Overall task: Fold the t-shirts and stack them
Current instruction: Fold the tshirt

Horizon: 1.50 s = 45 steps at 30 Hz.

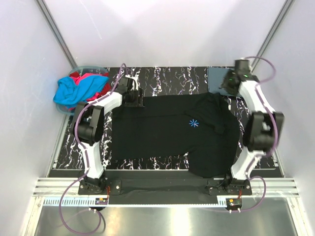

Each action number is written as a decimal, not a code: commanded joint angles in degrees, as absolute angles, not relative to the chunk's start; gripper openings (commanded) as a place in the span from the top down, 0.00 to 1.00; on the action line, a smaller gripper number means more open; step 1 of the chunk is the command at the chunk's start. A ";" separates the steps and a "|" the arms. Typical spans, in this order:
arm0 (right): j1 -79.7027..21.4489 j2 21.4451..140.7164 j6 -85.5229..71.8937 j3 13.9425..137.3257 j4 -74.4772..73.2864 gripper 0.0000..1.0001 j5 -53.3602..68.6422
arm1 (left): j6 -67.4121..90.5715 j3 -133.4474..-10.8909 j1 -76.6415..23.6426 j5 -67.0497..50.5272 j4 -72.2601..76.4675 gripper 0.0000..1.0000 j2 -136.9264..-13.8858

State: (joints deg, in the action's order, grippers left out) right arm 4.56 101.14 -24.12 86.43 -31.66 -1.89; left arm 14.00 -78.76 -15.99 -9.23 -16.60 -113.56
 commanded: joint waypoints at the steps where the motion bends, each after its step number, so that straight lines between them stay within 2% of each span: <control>1: 1.41 110.37 -11.37 95.69 -38.93 0.39 -7.20 | 13.18 -80.25 -15.03 -6.08 -16.87 0.34 -113.29; 6: 0.70 119.60 -6.33 106.24 -44.29 0.41 -7.39 | 13.01 -79.28 -14.85 -3.95 -18.01 0.33 -113.90; 12: -1.30 122.78 -3.44 109.60 -45.79 0.43 -5.89 | 13.01 -80.07 -14.94 -2.90 -19.69 0.33 -115.49; 23: -4.83 130.51 -0.97 116.54 -49.22 0.45 -13.70 | 12.92 -79.63 -14.94 -0.26 -21.36 0.32 -114.87; 27: -5.80 133.50 -0.26 118.47 -50.97 0.46 -23.17 | 12.92 -78.93 -14.85 1.22 -21.44 0.32 -114.35; 32: -5.89 134.21 -0.26 118.13 -50.89 0.56 -30.40 | 12.48 -78.40 -14.77 2.37 -21.80 0.31 -114.08; 33: -5.71 134.21 -0.26 118.04 -50.89 0.62 -32.93 | 12.57 -78.40 -14.59 2.46 -21.97 0.31 -114.17; 37: -5.28 132.28 -3.86 115.41 -50.45 0.73 -37.87 | 12.57 -78.31 -14.41 2.72 -22.24 0.31 -114.08; 40: -4.66 129.38 -6.24 113.04 -48.96 0.78 -40.34 | 12.66 -78.31 -14.41 2.81 -22.50 0.31 -114.26; 45: -2.21 125.25 -8.61 111.01 -47.38 0.82 -38.95 | 12.66 -78.66 -14.24 2.90 -22.67 0.31 -114.43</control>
